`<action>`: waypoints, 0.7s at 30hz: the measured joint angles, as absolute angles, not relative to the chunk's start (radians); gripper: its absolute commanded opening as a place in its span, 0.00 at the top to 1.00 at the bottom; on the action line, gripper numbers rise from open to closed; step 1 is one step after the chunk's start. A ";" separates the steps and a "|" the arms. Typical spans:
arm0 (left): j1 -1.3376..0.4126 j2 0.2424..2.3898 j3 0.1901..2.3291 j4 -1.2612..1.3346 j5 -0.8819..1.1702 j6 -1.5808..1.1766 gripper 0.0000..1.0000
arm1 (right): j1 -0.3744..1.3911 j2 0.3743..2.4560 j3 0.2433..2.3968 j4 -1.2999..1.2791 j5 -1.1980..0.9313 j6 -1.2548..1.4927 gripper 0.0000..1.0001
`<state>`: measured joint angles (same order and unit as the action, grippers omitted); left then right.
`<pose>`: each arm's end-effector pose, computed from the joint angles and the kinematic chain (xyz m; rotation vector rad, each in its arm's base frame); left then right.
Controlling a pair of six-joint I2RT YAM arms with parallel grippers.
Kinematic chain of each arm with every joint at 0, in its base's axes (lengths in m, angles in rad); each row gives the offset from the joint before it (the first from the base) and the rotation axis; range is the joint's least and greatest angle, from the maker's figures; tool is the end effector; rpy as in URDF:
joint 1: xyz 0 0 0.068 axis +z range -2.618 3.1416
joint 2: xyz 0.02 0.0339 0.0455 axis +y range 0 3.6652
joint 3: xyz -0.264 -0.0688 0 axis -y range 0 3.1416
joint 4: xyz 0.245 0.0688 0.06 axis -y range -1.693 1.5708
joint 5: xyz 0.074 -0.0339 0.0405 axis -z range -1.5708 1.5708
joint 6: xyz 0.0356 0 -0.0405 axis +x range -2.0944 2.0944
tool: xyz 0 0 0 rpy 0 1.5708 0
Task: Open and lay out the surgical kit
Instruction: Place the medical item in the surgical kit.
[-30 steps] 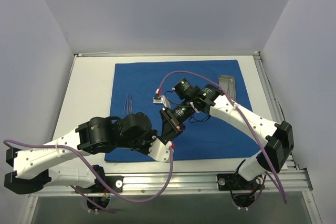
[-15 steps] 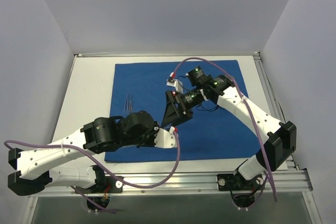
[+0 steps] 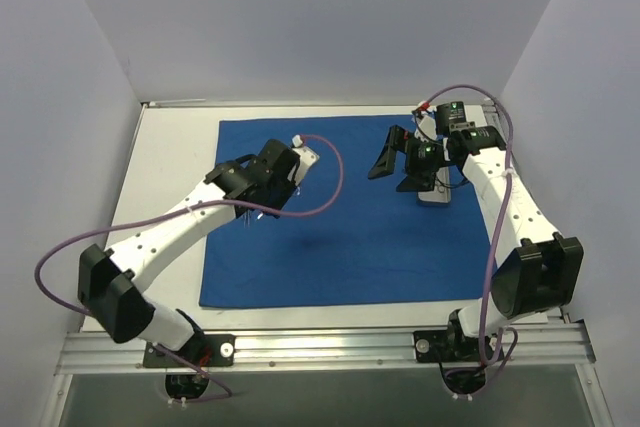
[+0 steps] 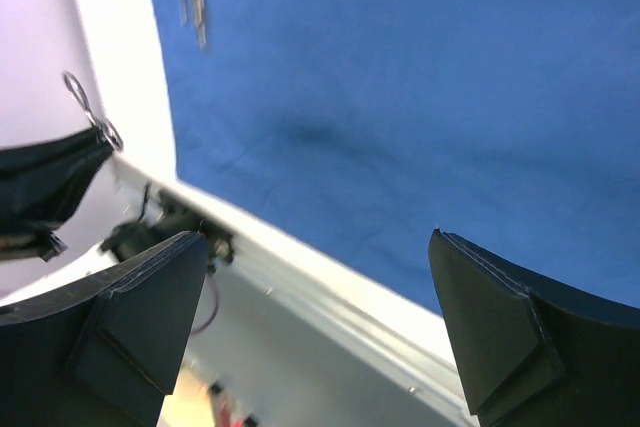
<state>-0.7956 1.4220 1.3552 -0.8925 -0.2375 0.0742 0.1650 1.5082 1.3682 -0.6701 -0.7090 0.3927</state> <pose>0.2101 -0.2025 0.3292 0.9638 2.2971 0.0006 0.3159 0.0761 0.3290 -0.0794 2.4004 1.1069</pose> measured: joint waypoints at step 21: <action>-0.531 1.985 1.656 -0.930 -0.278 -0.463 0.98 | 0.165 1.530 1.524 -0.730 -0.435 0.361 0.00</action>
<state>-0.5312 1.9850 1.6558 -0.9302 -0.2779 -0.4625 0.1650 1.5299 1.5238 -0.7296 -0.4347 0.3611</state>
